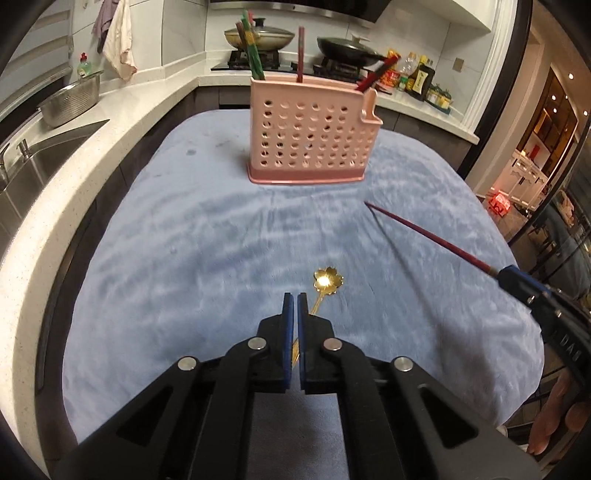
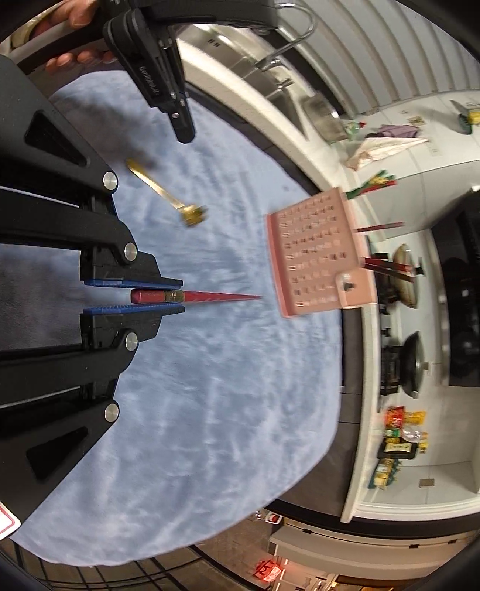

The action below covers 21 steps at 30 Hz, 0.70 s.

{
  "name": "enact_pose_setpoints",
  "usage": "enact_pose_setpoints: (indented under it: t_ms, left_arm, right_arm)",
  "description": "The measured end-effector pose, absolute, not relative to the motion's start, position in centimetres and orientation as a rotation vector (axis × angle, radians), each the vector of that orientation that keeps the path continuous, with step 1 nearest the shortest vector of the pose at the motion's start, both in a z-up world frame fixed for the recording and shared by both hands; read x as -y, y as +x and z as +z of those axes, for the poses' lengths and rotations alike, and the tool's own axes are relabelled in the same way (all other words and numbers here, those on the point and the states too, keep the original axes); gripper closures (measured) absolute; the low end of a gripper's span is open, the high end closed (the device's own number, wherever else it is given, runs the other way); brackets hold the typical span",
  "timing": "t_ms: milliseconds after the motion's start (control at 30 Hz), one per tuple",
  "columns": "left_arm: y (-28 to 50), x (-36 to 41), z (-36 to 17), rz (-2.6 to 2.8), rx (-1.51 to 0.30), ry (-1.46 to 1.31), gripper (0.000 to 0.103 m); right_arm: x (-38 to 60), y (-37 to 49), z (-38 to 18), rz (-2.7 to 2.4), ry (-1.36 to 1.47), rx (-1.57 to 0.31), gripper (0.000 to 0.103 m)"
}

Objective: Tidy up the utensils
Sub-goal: 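Carry the dark red chopstick and gold spoon up to the pink holder with both tools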

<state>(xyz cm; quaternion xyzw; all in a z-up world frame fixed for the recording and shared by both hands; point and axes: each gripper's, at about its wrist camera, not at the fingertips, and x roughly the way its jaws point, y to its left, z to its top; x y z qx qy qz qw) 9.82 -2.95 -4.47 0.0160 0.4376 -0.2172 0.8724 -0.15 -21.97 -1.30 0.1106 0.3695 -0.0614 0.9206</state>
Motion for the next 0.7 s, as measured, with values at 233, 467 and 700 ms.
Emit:
enact_pose_setpoints:
  t_ms: [233, 467, 700]
  left_arm:
    - [9.4, 2.0, -9.5, -0.426, -1.037, -0.029, 0.059]
    - [9.7, 1.3, -11.6, -0.443, -1.082, -0.099, 0.062]
    - [10.1, 0.7, -12.0, -0.461, -1.088, -0.156, 0.089]
  right_arm:
    - [22.2, 0.3, -1.2, -0.120, 0.241, -0.763, 0.096]
    - [21.4, 0.1, -2.4, -0.108, 0.234, -0.794, 0.096]
    - [21.3, 0.3, -2.6, -0.109, 0.236, -0.797, 0.096]
